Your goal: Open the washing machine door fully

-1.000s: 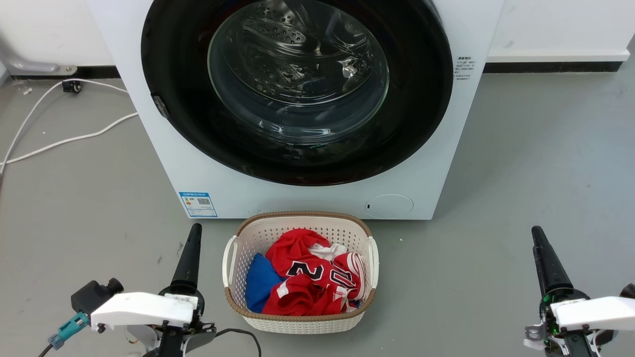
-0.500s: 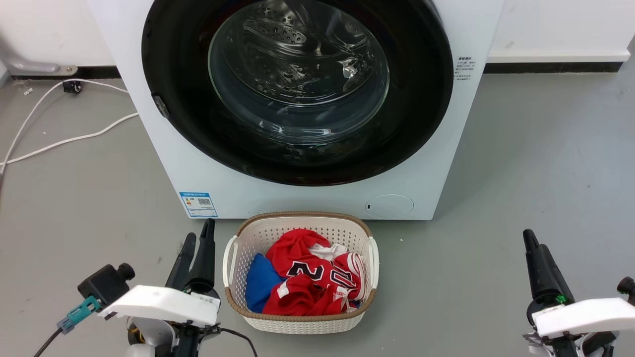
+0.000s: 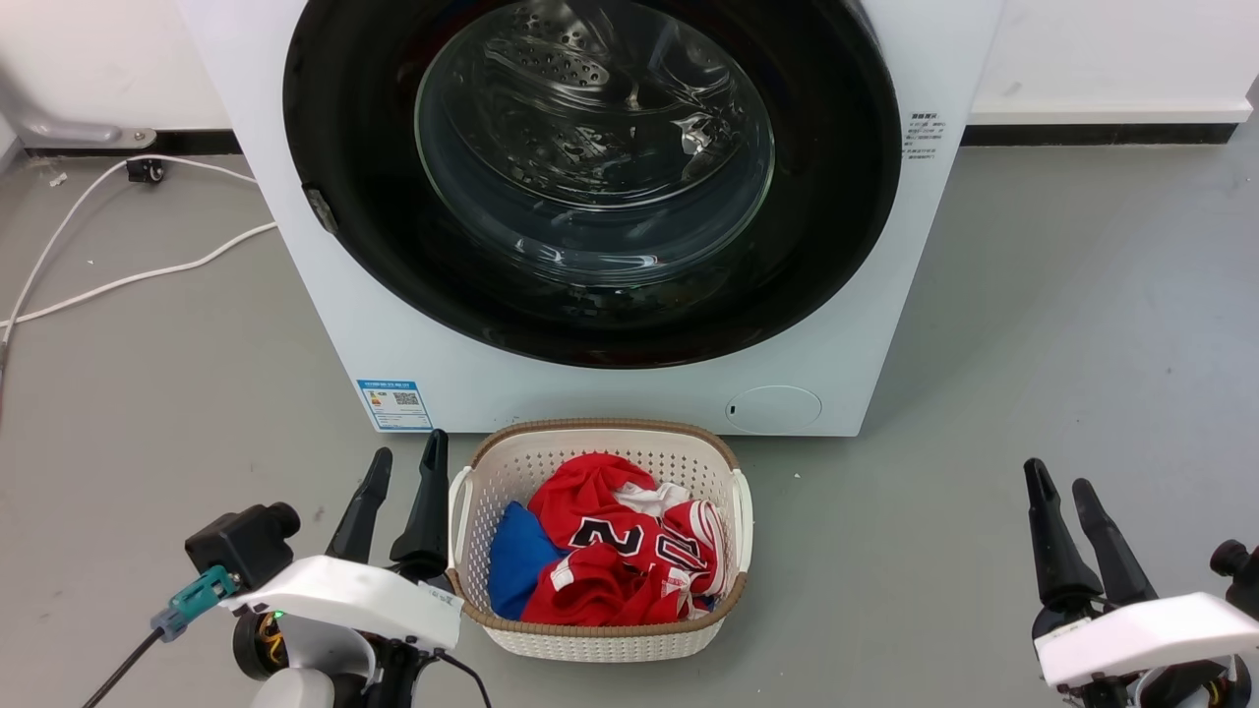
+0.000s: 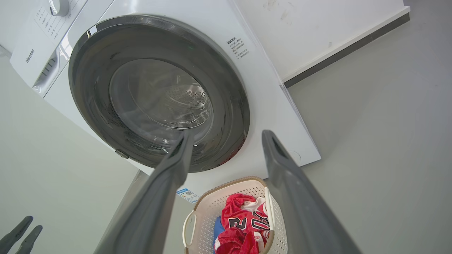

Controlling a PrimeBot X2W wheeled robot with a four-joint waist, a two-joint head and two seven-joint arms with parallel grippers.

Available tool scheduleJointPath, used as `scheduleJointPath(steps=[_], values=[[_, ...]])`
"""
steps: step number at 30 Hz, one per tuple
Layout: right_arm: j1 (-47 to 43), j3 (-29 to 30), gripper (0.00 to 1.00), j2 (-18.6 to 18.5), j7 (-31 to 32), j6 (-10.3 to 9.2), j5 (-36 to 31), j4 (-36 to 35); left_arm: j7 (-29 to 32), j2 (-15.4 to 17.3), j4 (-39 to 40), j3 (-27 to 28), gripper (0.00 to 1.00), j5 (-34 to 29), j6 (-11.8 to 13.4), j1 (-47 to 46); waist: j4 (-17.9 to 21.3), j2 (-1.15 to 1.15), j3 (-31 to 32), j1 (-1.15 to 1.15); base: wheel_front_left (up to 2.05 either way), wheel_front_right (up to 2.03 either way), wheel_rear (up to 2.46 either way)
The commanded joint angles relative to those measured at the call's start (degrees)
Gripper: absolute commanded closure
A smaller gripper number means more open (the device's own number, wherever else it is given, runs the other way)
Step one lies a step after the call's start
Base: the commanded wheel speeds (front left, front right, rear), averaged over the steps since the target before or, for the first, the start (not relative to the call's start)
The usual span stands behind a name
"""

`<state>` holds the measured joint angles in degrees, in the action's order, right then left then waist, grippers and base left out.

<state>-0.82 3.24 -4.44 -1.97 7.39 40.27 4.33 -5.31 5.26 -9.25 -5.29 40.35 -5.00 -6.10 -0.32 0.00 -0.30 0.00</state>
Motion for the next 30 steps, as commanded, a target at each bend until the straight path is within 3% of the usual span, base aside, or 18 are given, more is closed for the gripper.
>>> scheduleJointPath(steps=[1, 30], values=[[-0.21, -0.06, 0.00, -0.38, -0.15, 0.08, -2.38, -1.30, -0.64, 0.81, 0.55, -0.50, 0.00, -2.23, 0.40, -1.39, 0.00, 0.00, -0.02, 0.00, 0.00, 0.00, 0.00], [-3.65, -0.45, 0.00, 0.28, -0.63, 0.12, -21.14, -6.25, -4.96, 3.12, -0.88, -4.98, 0.00, -17.94, 2.73, -2.09, 0.09, 0.00, 0.03, 0.00, 0.00, 0.00, 0.00]])
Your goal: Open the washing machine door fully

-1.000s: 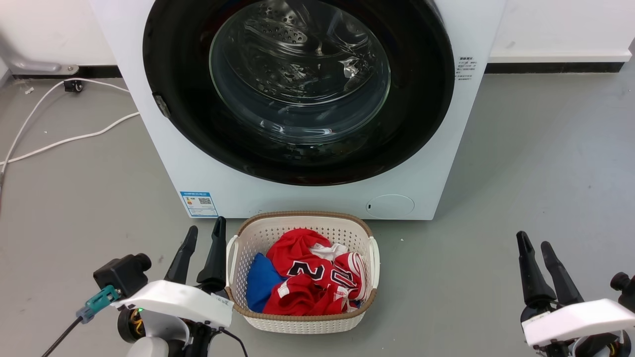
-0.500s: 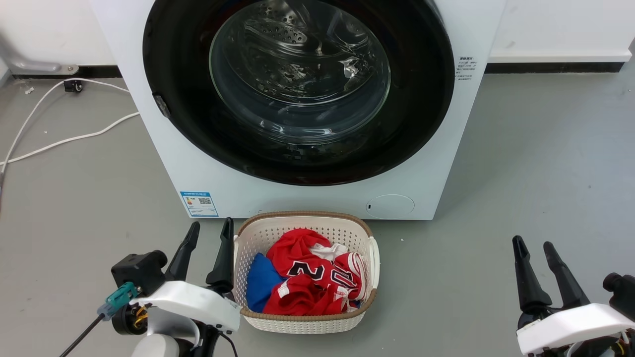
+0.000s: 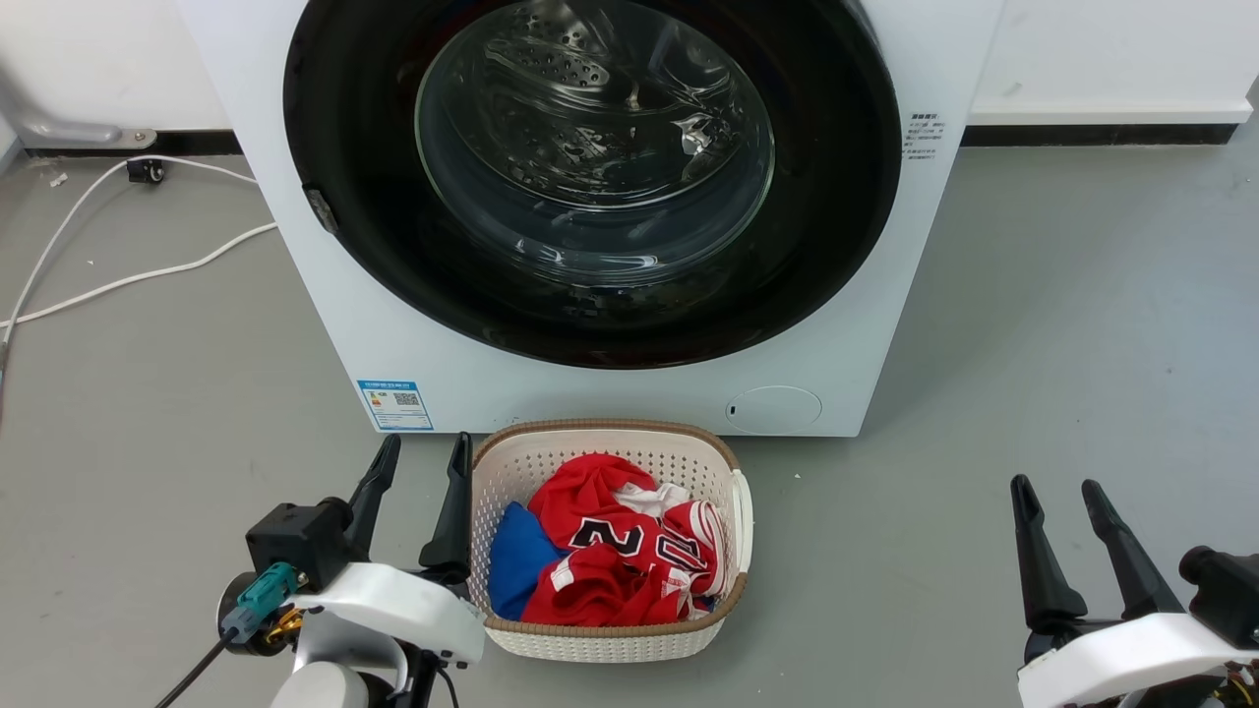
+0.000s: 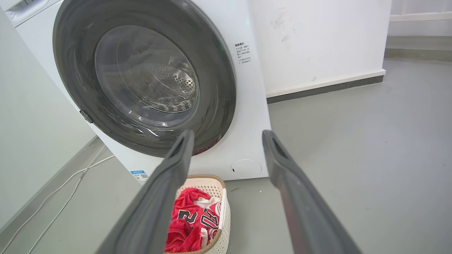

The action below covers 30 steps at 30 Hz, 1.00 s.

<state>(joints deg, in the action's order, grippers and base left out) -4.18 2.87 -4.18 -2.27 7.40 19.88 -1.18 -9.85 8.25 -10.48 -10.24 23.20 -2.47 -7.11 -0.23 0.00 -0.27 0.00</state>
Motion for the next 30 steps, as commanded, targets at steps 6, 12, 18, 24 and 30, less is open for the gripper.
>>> scheduleJointPath(steps=[6, 12, 18, 24, 30], values=[[-0.72, -0.15, 0.00, 0.15, -0.47, 0.11, -3.86, -1.47, -1.22, -0.12, 0.50, 0.10, 0.00, -3.16, -0.38, -0.88, -0.01, 0.00, 0.01, 0.00, 0.00, 0.00, 0.00], [-1.27, -0.26, 0.00, 0.50, -0.88, 0.12, -7.44, -1.96, -2.18, -0.48, -0.26, 0.21, 0.00, -6.65, -0.94, -0.63, 0.02, 0.00, 0.12, 0.00, 0.00, 0.00, 0.00], [-1.56, -0.37, 0.00, 0.72, -1.36, 0.12, -9.98, -1.87, -2.93, -0.83, -1.10, 0.57, 0.00, -8.61, -1.94, -0.39, 0.07, 0.00, 0.33, 0.00, 0.00, 0.00, 0.00], [-1.78, -0.25, 0.00, 0.93, -1.90, 0.12, -12.01, -1.84, -3.60, -1.38, -2.47, 1.27, 0.00, -10.21, -2.62, -0.32, 0.10, 0.00, 0.51, 0.00, 0.00, 0.00, 0.00], [-2.02, -0.12, 0.00, 1.09, -2.37, 0.08, -14.22, -1.94, -4.24, -1.59, -3.43, 1.52, 0.00, -13.03, -2.98, -0.35, 0.13, 0.00, 0.53, 0.00, 0.00, 0.00, 0.00]])
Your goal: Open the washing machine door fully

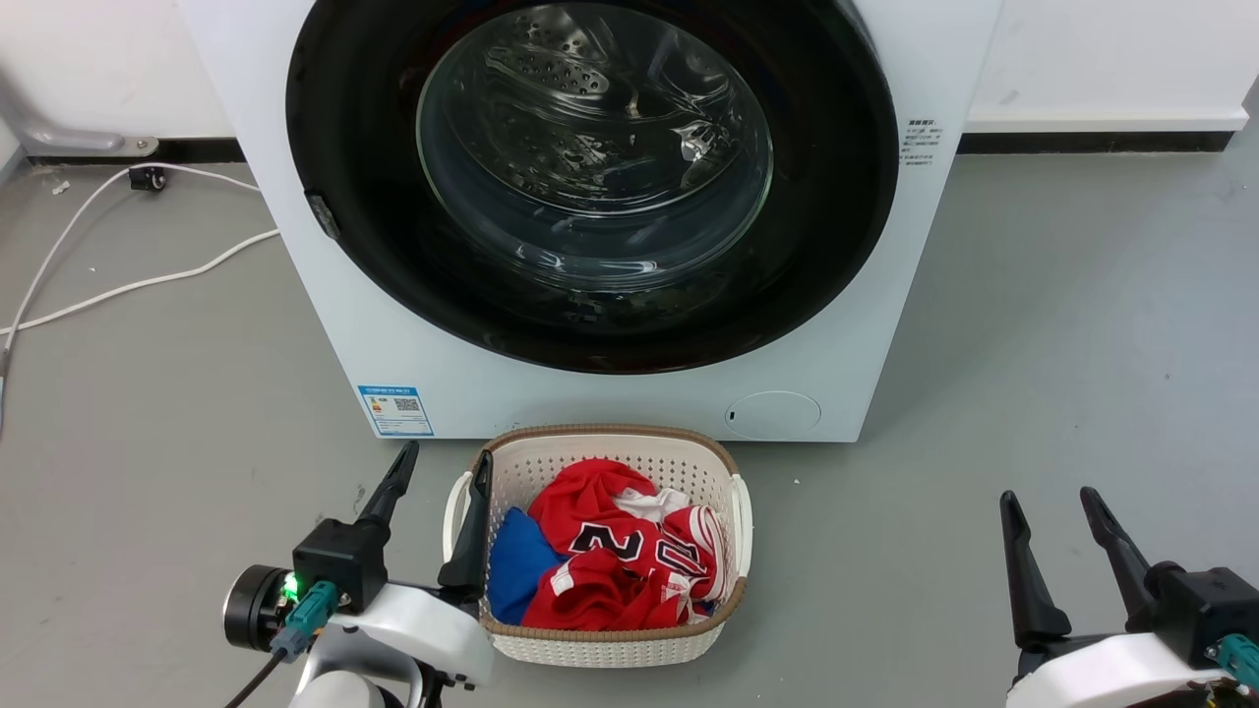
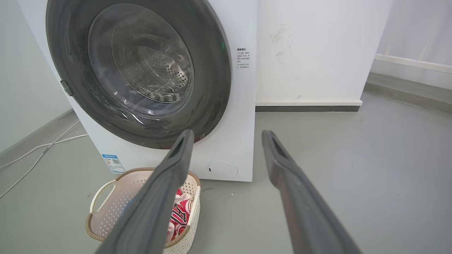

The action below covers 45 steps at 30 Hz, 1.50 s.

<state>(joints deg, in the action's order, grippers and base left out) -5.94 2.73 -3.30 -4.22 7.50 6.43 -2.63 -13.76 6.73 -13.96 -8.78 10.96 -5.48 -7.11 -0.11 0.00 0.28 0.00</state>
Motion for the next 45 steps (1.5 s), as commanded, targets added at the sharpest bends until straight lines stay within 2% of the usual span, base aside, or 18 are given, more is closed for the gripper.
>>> scheduleJointPath(steps=[1, 12, 34, 35, 36, 38, 43, 45], values=[[-0.29, 0.02, 0.00, 0.24, -0.51, -0.01, -1.08, -0.47, -0.45, -0.12, -0.06, 0.10, 0.00, -1.21, -0.04, -0.38, 0.01, 0.00, -0.02, 0.00, 0.00, 0.00, 0.00], [-0.55, 0.00, 0.00, 0.39, -1.33, -0.02, -4.66, -0.67, -1.57, -0.72, -1.35, 0.71, 0.00, -5.23, -0.69, -0.81, -0.04, 0.00, -0.01, 0.00, 0.00, 0.00, 0.00], [0.47, 0.90, 0.00, 0.49, -1.78, -0.01, -0.93, 1.46, -1.47, -1.87, -2.64, 2.97, 0.00, -4.23, -1.55, -0.90, -0.23, 0.00, 0.08, 0.00, 0.00, 0.00, 0.00], [0.49, 0.93, 0.06, 0.49, -1.67, -0.01, -0.41, 1.61, -1.47, -1.91, -2.66, 3.06, 0.00, -4.26, -1.58, -0.91, -0.24, 0.00, 0.09, 0.00, 0.00, 0.00, 0.00], [0.52, 0.94, 0.56, 0.49, -1.59, -0.01, -0.23, 1.71, -1.47, -1.95, -2.67, 3.09, 0.00, -4.30, -1.60, -0.93, -0.25, 0.00, 0.11, 0.00, 0.00, 0.00, 0.00], [0.55, 0.85, 1.00, 0.49, -1.38, -0.01, 0.32, 1.93, -1.47, -2.02, -2.70, 3.18, 0.00, -4.41, -1.65, -0.94, -0.28, 0.00, 0.15, 0.00, 0.00, 0.00, 0.00], [0.81, 1.12, 1.00, 0.49, -1.21, -0.02, 4.06, 2.43, -1.47, -2.25, -2.72, 3.48, 0.00, -4.49, -1.78, -0.98, -0.29, 0.00, 0.19, 0.00, 0.00, 0.00, 0.00], [1.08, 1.36, 1.00, 0.48, -1.00, -0.02, 12.44, 3.31, -1.47, -2.34, -2.67, 3.63, 0.00, -4.54, -1.81, -0.98, -0.28, 0.00, 0.16, 0.00, 0.00, 0.00, 0.00]])
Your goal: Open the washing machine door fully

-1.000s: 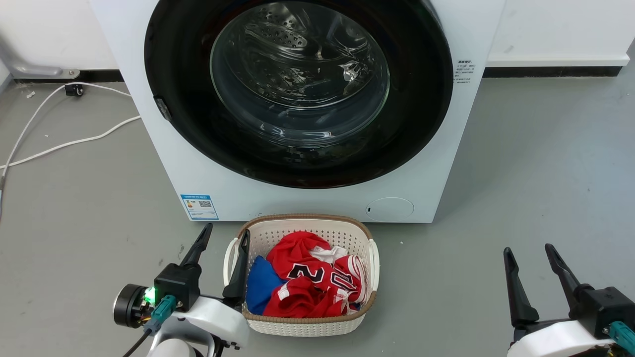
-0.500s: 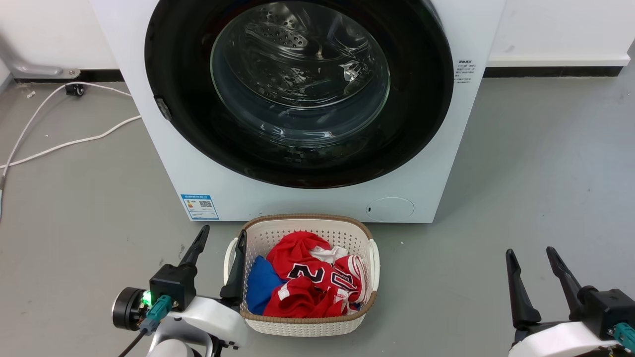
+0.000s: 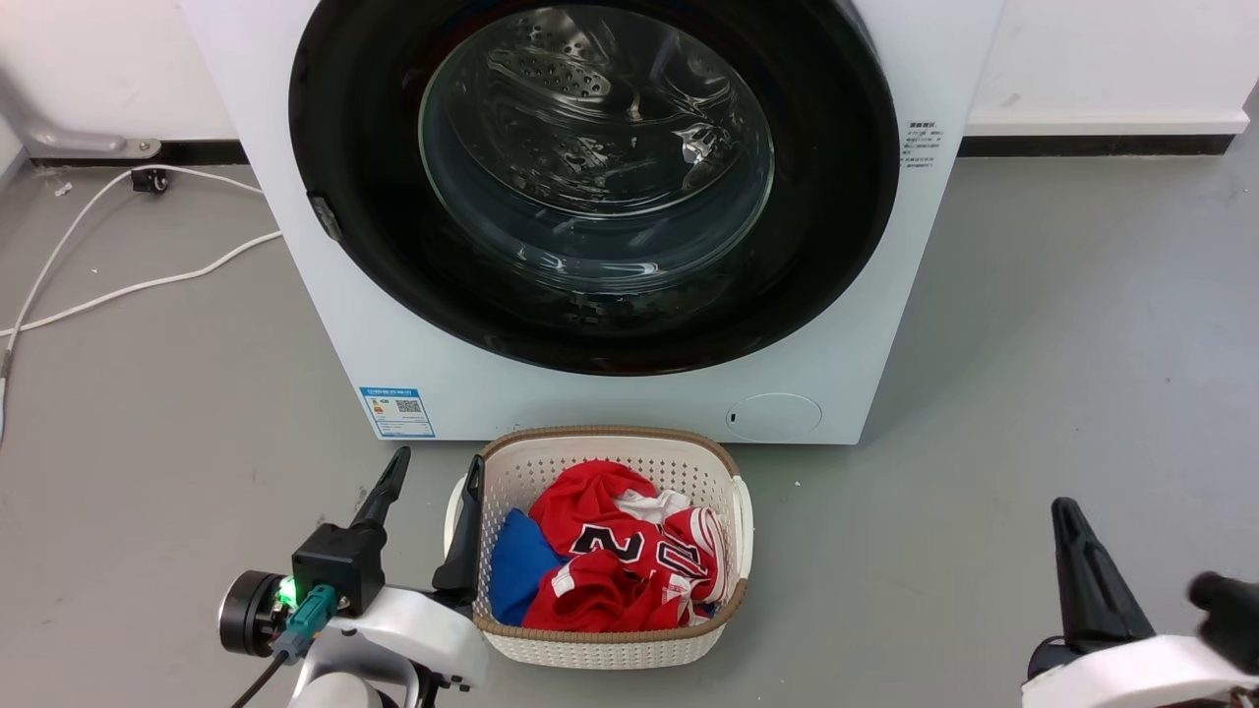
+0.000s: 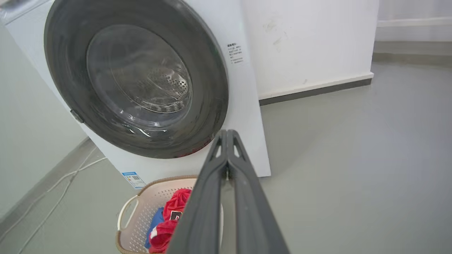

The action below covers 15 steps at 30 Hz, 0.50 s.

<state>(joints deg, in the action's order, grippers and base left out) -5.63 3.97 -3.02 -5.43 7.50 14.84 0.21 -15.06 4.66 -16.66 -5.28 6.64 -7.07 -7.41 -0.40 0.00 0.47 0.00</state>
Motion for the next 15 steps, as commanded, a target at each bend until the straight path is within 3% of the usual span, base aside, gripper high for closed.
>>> scheduleJointPath(steps=[1, 9, 15], values=[[0.78, 0.12, 1.00, 0.19, 0.21, -0.02, 4.03, 0.46, -0.17, -0.27, 0.04, 0.13, 0.00, -0.23, -0.21, -0.67, 0.01, 0.00, -0.03, 0.00, 0.00, 0.00, 0.00], [3.15, -0.06, 1.00, 0.15, 2.46, -0.01, 52.70, 2.82, -0.17, -0.66, 1.02, 0.61, 0.00, -0.37, -0.28, -0.80, -0.23, 0.00, -0.41, 0.00, 0.00, 0.00, 0.00], [7.79, 3.94, 1.00, 0.14, 5.18, 0.00, 74.92, 3.13, -0.16, -0.85, 2.53, 0.95, 0.00, -0.72, -0.24, -1.48, -0.13, 0.00, -2.46, 0.00, 0.00, 0.00, 0.00]])
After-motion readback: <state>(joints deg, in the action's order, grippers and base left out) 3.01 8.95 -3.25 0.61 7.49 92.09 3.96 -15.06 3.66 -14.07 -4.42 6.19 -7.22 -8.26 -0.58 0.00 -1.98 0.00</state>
